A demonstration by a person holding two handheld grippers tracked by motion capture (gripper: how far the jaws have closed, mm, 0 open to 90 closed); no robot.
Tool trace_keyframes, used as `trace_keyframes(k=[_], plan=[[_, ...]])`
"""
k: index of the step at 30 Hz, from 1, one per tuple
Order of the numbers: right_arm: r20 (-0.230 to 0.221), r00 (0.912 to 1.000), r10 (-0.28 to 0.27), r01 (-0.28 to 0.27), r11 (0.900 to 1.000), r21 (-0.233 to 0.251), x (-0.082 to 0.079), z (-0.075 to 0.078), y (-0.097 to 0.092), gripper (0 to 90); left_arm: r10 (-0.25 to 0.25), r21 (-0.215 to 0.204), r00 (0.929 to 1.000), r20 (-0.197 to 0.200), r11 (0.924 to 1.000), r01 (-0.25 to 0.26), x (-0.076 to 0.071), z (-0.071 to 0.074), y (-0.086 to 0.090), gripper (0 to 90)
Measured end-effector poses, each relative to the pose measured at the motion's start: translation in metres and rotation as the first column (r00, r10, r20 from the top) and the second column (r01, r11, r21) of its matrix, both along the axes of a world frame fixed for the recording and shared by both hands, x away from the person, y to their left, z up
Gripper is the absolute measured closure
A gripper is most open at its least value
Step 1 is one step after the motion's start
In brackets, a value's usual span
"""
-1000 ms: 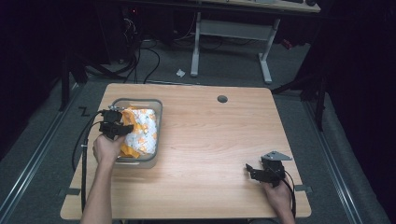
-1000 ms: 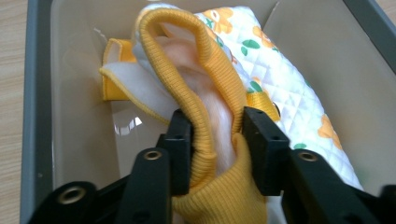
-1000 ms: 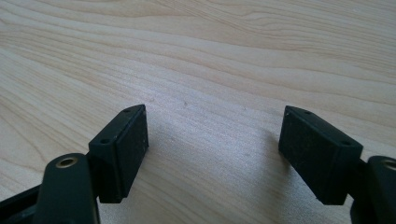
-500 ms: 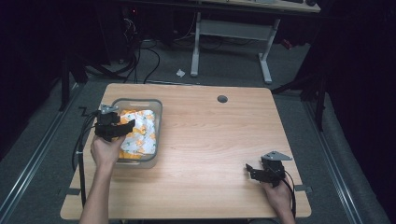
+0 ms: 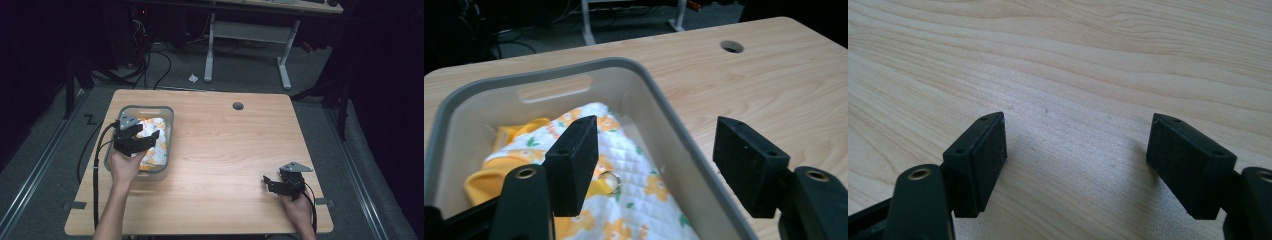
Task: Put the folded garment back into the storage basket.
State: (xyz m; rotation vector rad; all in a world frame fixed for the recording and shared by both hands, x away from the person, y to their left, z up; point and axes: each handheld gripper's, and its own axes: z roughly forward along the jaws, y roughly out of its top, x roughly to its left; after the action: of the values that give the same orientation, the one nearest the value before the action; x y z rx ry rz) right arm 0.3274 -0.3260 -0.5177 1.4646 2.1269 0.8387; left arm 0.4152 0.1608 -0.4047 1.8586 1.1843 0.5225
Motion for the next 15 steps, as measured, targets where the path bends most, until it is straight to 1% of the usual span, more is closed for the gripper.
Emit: trace_keyframes(k=[1, 3, 4, 8, 9, 11, 14, 15], plan=[[0.0, 1.0, 0.0, 0.0, 1.0, 0.0, 0.0, 0.0, 0.0, 24.4, -0.013, -0.001, 0.9999, 0.009, 0.9999, 0.013, -0.003, 0.0, -0.006, 33.5], [0.0, 1.0, 0.0, 0.0, 1.0, 0.0, 0.0, 0.0, 0.0, 24.4, -0.017, 0.0, 0.9998, 0.009, 0.9999, 0.017, -0.004, 0.0, -0.008, 33.2], [0.0, 1.0, 0.0, 0.0, 1.0, 0.0, 0.0, 0.0, 0.0, 24.4, -0.027, -0.002, 0.9996, 0.005, 0.9996, 0.027, -0.006, -0.001, -0.012, 32.5], [0.0, 1.0, 0.0, 0.0, 1.0, 0.0, 0.0, 0.0, 0.0, 24.4, -0.041, -0.01, 0.9991, -0.004, 0.9991, 0.041, -0.008, -0.002, -0.018, 32.3], [0.0, 1.0, 0.0, 0.0, 1.0, 0.0, 0.0, 0.0, 0.0, 24.4, -0.053, -0.002, 0.9986, 0.003, 0.9986, 0.053, -0.01, -0.001, -0.022, 32.5], [0.0, 1.0, 0.0, 0.0, 1.0, 0.0, 0.0, 0.0, 0.0, 24.4, -0.059, 0.0, 0.9982, 0.006, 0.9983, 0.059, -0.011, 0.0, -0.024, 32.7], [0.0, 1.0, 0.0, 0.0, 1.0, 0.0, 0.0, 0.0, 0.0, 24.4, -0.073, -0.019, 0.9972, 0.016, 0.9971, 0.074, -0.013, 0.001, -0.029, 32.7], [0.0, 1.0, 0.0, 0.0, 1.0, 0.0, 0.0, 0.0, 0.0, 24.4, -0.076, -0.019, 0.9969, 0.018, 0.9969, 0.077, -0.014, 0.001, -0.031, 32.6]])
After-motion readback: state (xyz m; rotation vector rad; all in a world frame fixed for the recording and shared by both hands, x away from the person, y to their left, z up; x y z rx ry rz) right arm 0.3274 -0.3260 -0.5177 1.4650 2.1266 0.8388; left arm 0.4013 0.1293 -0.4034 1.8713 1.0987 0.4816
